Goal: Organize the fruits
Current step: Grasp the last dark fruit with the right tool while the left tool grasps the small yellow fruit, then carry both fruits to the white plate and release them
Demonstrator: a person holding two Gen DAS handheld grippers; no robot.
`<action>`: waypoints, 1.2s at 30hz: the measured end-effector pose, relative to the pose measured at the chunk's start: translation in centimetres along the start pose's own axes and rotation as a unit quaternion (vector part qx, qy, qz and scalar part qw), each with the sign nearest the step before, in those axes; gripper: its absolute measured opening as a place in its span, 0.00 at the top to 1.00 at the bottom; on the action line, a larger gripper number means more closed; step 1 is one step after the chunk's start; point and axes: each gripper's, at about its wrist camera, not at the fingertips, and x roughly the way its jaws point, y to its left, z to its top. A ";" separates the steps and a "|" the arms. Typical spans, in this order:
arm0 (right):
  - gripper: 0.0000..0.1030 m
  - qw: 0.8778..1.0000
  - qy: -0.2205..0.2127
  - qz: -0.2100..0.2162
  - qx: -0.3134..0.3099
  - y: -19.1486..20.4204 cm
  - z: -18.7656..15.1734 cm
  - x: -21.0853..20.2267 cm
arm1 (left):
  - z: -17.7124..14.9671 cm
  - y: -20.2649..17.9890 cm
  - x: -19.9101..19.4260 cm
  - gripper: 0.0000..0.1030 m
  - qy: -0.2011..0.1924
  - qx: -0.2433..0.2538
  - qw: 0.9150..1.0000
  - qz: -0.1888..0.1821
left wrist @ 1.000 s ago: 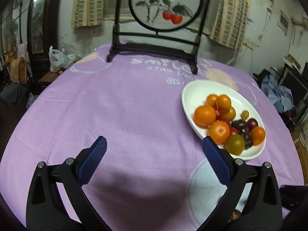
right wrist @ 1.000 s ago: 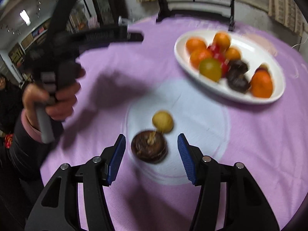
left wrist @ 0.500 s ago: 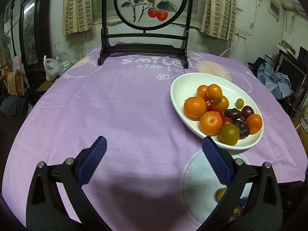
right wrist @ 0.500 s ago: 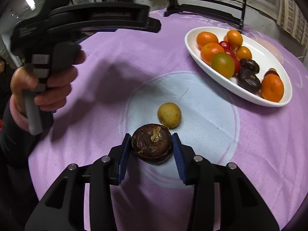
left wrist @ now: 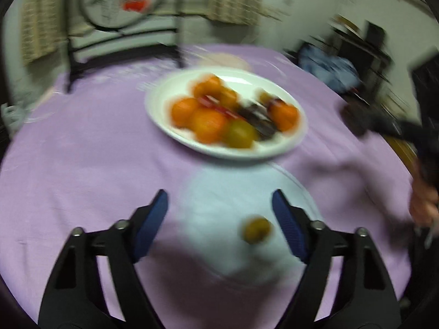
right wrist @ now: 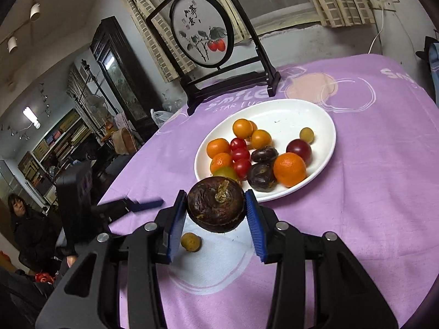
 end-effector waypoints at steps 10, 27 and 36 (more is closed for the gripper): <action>0.58 1.000 0.003 -0.009 0.003 -0.2 -0.3 0.0 | -1.4 -2.2 2.5 0.55 0.049 0.039 0.998 -0.016; 0.58 0.999 0.012 -0.043 -0.030 0.4 -1.2 1.9 | -2.4 -3.2 2.7 0.71 0.051 0.047 0.998 0.009; 0.58 0.997 -0.031 -0.040 -0.057 2.3 -1.4 1.4 | 0.7 -1.5 -1.2 0.72 -0.017 -0.007 1.000 -0.025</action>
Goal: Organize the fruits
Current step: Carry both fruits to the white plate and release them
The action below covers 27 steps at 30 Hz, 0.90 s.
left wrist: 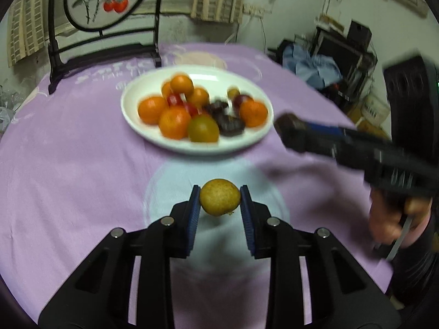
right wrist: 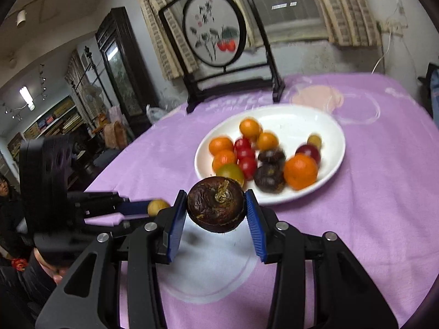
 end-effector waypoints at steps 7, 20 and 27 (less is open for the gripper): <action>0.58 0.998 -0.028 -0.061 0.008 -0.4 3.7 1.1 | 6.5 0.9 0.0 0.72 -0.034 0.005 0.999 0.025; 0.58 0.992 -0.032 -0.118 0.030 -4.2 8.8 6.0 | 15.5 3.8 5.8 0.72 -0.035 -0.033 0.996 0.079; 0.58 0.993 0.011 -0.115 0.039 -5.6 8.1 9.3 | 15.6 5.6 9.9 0.72 -0.001 -0.051 0.994 0.095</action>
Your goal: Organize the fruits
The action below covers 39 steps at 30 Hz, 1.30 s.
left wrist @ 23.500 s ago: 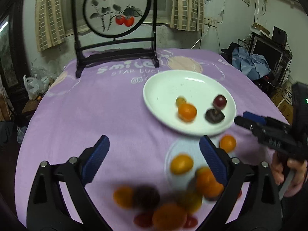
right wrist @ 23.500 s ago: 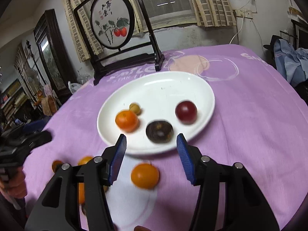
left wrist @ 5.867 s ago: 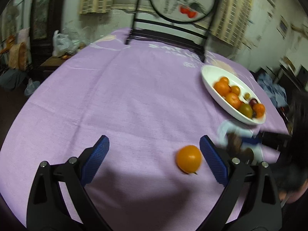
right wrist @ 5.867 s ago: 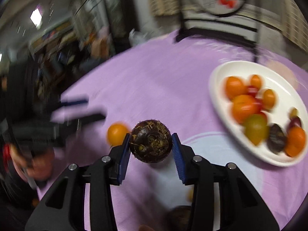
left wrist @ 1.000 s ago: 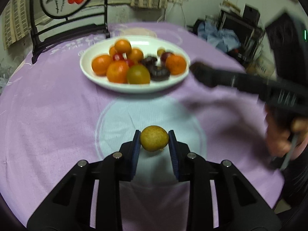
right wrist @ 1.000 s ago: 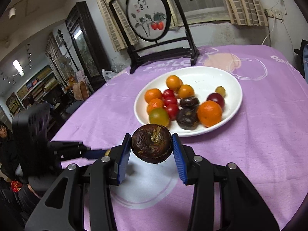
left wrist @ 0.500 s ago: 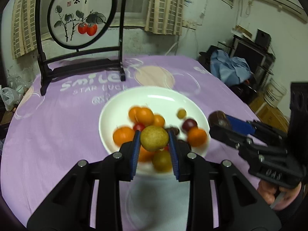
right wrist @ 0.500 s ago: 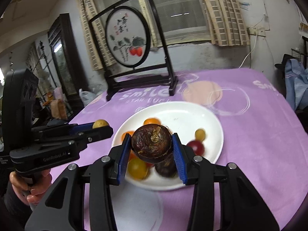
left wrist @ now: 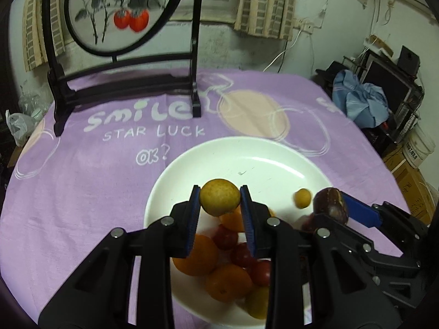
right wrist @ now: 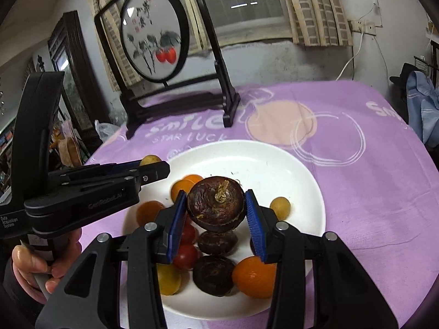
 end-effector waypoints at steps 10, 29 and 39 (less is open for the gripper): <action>0.33 1.000 0.017 -0.003 -0.010 0.4 -0.1 -0.1 | -0.7 0.5 -0.3 0.14 -0.025 0.001 0.998 0.066; 0.01 0.997 0.021 -0.006 -0.069 2.7 -10.0 -9.5 | -11.5 2.6 -11.6 0.02 -0.042 -0.053 0.996 0.059; 0.01 0.997 0.037 0.000 -0.074 2.8 -12.0 -9.5 | -15.6 2.9 -10.6 0.02 -0.016 -0.054 0.995 0.079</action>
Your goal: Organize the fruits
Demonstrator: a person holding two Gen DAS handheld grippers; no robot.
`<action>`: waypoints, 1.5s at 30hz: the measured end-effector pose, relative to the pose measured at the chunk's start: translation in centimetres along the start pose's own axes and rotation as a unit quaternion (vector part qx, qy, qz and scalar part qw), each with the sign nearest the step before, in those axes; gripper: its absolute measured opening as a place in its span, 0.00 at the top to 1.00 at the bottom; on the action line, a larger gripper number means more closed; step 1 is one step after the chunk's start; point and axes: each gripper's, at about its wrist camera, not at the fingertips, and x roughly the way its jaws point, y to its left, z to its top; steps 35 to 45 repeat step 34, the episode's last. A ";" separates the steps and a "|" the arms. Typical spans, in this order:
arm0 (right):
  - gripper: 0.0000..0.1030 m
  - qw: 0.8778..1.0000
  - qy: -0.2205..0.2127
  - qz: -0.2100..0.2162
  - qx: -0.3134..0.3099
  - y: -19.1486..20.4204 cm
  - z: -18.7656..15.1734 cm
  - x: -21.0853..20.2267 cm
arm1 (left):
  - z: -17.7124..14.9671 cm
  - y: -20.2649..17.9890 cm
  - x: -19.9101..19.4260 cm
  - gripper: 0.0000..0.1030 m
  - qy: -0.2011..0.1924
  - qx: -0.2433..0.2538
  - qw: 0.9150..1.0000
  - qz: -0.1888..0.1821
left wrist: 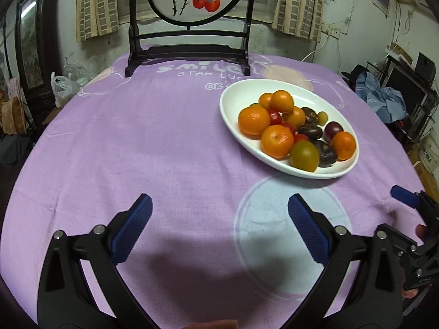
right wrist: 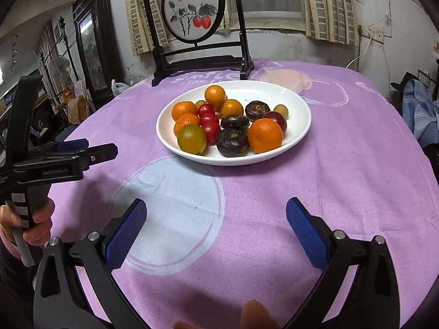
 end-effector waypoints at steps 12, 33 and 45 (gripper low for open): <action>0.01 1.000 0.006 -0.010 0.002 -0.3 0.0 0.3 | -0.1 -1.0 0.1 0.02 -0.004 0.027 1.000 0.012; 0.01 0.999 0.017 -0.028 0.001 -0.4 -0.2 0.7 | -0.2 -1.1 -0.3 0.02 -0.018 0.032 0.999 0.023; 0.01 0.999 0.017 -0.029 0.001 -0.4 -0.2 0.7 | -0.2 -1.1 -0.3 0.02 -0.020 0.033 0.999 0.025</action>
